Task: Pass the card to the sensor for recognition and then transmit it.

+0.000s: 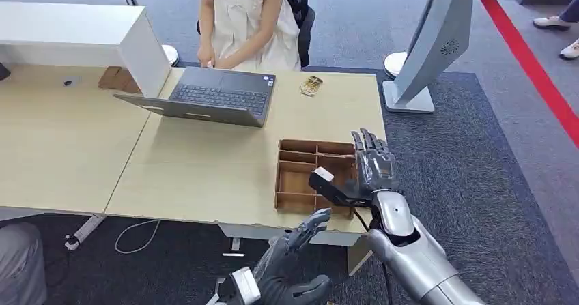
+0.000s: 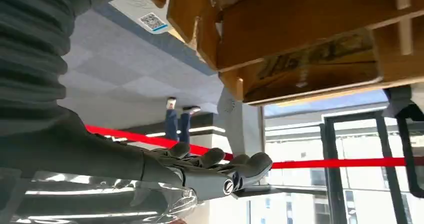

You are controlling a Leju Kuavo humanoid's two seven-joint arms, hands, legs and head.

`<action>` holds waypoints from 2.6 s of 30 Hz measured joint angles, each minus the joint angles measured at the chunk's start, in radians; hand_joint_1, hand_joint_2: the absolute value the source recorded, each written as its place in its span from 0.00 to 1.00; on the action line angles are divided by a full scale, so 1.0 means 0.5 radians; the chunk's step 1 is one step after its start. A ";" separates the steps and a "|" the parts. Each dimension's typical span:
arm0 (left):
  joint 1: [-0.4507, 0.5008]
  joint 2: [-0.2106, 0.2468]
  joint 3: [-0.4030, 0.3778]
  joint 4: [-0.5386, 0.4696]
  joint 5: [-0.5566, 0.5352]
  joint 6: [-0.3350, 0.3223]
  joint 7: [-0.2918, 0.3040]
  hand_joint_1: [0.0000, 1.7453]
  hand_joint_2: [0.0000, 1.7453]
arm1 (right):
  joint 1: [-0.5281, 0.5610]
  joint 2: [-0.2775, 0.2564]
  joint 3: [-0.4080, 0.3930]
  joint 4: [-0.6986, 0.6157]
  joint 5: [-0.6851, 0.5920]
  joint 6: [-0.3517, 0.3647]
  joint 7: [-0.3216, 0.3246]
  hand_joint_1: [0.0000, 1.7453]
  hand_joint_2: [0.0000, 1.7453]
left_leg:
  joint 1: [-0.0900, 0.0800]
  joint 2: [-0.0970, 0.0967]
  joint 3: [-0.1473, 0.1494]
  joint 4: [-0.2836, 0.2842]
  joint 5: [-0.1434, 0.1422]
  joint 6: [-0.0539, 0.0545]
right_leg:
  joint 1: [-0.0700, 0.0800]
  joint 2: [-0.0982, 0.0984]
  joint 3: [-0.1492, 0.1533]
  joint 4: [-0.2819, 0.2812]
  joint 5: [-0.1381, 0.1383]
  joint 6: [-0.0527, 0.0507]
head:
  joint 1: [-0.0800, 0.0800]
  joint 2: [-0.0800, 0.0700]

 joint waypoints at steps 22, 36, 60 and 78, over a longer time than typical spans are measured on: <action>-0.048 -0.049 -0.027 0.122 0.037 -0.017 -0.032 0.00 1.00 | -0.016 0.018 -0.001 0.004 0.009 -0.032 -0.040 0.00 1.00 | 0.001 -0.002 -0.001 0.000 0.000 0.000 | 0.001 -0.002 0.000 0.002 0.000 0.000 | 0.000 0.000; -0.075 -0.065 -0.054 0.165 0.069 0.008 -0.069 0.00 1.00 | -0.095 0.095 0.028 0.053 -0.024 -0.045 -0.105 0.00 1.00 | 0.001 -0.002 -0.001 0.000 0.000 0.000 | 0.002 -0.002 0.000 0.002 0.000 0.000 | 0.000 0.000; -0.077 -0.063 -0.057 0.162 0.106 0.144 -0.098 0.00 1.00 | -0.158 0.156 0.074 0.150 -0.099 -0.076 -0.128 0.00 1.00 | 0.001 -0.002 -0.001 0.000 0.000 0.000 | 0.002 -0.002 0.000 0.002 0.000 0.000 | 0.000 0.000; -0.077 -0.063 -0.053 0.163 0.095 0.155 -0.090 0.00 1.00 | -0.193 0.175 0.090 0.251 -0.089 -0.098 -0.135 0.00 1.00 | 0.001 -0.002 -0.001 0.000 0.000 0.000 | 0.002 -0.002 0.000 0.002 0.000 0.000 | 0.000 0.000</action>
